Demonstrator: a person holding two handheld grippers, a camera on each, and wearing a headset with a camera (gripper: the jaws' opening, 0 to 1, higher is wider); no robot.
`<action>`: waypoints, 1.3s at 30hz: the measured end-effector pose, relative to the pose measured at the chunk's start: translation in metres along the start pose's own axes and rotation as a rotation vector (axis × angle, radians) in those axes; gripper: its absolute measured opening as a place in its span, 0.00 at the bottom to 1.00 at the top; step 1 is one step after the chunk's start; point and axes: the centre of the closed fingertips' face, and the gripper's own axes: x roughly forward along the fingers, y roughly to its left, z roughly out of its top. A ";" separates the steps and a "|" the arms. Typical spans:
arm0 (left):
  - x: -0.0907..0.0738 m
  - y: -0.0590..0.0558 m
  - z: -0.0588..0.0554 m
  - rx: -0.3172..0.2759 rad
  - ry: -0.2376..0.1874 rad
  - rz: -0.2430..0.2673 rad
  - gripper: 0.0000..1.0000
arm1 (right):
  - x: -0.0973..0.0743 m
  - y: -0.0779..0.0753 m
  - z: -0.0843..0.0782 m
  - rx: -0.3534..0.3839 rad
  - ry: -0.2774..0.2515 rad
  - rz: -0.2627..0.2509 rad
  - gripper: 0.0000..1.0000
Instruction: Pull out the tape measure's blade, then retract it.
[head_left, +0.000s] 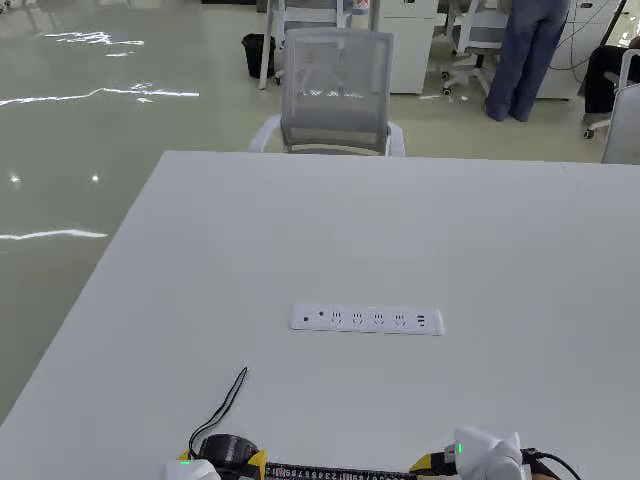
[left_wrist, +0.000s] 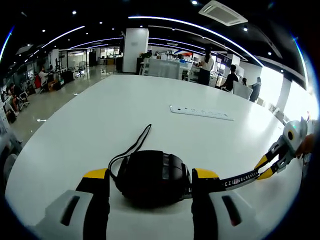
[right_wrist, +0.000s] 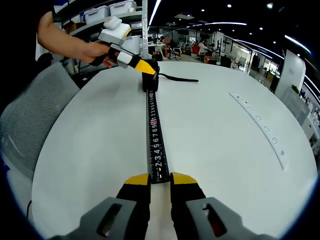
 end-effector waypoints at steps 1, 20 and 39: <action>0.001 0.000 -0.001 0.004 0.002 0.001 0.63 | 0.001 0.000 -0.001 0.000 0.000 0.000 0.13; 0.002 -0.007 0.001 0.069 -0.016 0.040 0.60 | 0.000 0.000 0.000 0.024 -0.014 -0.006 0.13; 0.001 -0.007 0.001 0.153 0.007 0.076 0.57 | -0.003 0.001 0.005 0.010 -0.018 -0.005 0.13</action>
